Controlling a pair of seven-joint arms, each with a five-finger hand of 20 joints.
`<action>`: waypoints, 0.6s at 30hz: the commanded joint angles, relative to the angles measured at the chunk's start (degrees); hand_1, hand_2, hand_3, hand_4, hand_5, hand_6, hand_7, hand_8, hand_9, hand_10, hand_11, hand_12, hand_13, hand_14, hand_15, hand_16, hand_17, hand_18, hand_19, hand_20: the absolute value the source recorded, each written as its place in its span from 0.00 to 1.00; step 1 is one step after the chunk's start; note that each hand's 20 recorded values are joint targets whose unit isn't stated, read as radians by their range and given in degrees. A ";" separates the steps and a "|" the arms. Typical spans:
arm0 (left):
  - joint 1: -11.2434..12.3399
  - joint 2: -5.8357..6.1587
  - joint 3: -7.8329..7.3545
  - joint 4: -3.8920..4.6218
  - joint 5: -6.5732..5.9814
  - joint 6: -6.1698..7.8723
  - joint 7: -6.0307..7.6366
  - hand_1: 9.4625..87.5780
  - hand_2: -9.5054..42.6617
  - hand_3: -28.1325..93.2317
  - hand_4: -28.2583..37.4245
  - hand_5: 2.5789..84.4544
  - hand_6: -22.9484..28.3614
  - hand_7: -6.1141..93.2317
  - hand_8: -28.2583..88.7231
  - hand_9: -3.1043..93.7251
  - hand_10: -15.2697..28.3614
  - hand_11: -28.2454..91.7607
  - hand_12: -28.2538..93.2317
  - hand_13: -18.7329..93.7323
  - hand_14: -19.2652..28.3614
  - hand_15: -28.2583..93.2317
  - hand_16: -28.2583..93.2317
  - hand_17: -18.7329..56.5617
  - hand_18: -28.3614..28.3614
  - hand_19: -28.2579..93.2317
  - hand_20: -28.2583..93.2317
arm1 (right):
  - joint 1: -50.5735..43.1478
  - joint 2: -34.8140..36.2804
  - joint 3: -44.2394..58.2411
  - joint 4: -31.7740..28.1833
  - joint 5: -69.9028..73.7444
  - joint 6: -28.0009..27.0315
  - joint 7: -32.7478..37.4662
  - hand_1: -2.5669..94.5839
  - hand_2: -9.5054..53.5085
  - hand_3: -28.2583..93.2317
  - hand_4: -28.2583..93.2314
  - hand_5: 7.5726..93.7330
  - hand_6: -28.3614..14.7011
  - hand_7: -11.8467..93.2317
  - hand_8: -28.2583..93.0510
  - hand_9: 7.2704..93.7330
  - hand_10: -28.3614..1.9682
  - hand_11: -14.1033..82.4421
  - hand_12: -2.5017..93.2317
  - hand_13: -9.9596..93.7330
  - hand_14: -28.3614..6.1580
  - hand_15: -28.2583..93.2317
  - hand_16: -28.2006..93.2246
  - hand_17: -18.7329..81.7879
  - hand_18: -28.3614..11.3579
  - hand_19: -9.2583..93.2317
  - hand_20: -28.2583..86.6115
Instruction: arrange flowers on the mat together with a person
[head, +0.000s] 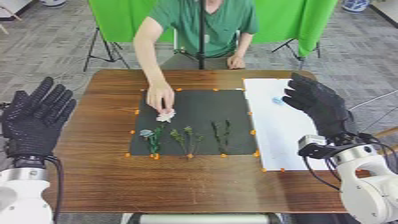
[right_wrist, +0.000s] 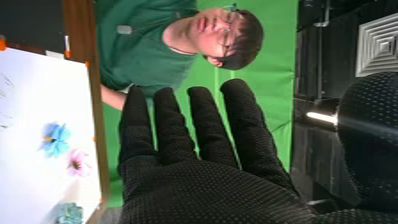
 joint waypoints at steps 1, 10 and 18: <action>1.27 -0.70 0.44 -0.07 -0.79 -0.01 0.64 0.18 0.47 0.82 0.00 0.50 0.59 0.15 0.17 0.38 0.67 0.36 0.29 0.36 0.66 0.41 0.18 0.19 0.72 0.47 0.32 | -0.26 0.14 0.55 -0.37 -1.12 0.70 -0.21 0.20 0.20 0.83 0.05 0.35 0.54 0.19 0.18 0.31 0.47 0.17 0.19 0.35 0.40 0.27 0.43 0.26 0.30 0.41 0.34; 0.91 -0.29 0.58 0.09 -1.60 0.17 0.92 0.18 0.47 0.82 0.00 0.50 0.59 0.15 0.17 0.38 0.67 0.36 0.29 0.37 0.67 0.41 0.18 0.19 0.72 0.47 0.32 | -1.99 4.32 4.34 -1.59 -27.49 8.08 6.21 0.21 0.19 0.83 0.06 0.35 0.54 0.20 0.17 0.31 0.41 0.17 0.19 0.35 0.40 0.27 0.43 0.27 0.33 0.39 0.33; 0.89 -0.22 0.27 0.19 -1.70 0.14 1.02 0.18 0.47 0.82 0.00 0.50 0.59 0.15 0.17 0.38 0.67 0.36 0.29 0.37 0.66 0.41 0.18 0.19 0.72 0.47 0.32 | -3.82 10.77 3.50 0.87 -70.23 10.90 24.48 0.25 0.14 0.85 0.06 0.36 0.56 0.23 0.17 0.30 0.40 0.17 0.19 0.35 0.42 0.27 0.43 0.29 0.35 0.39 0.33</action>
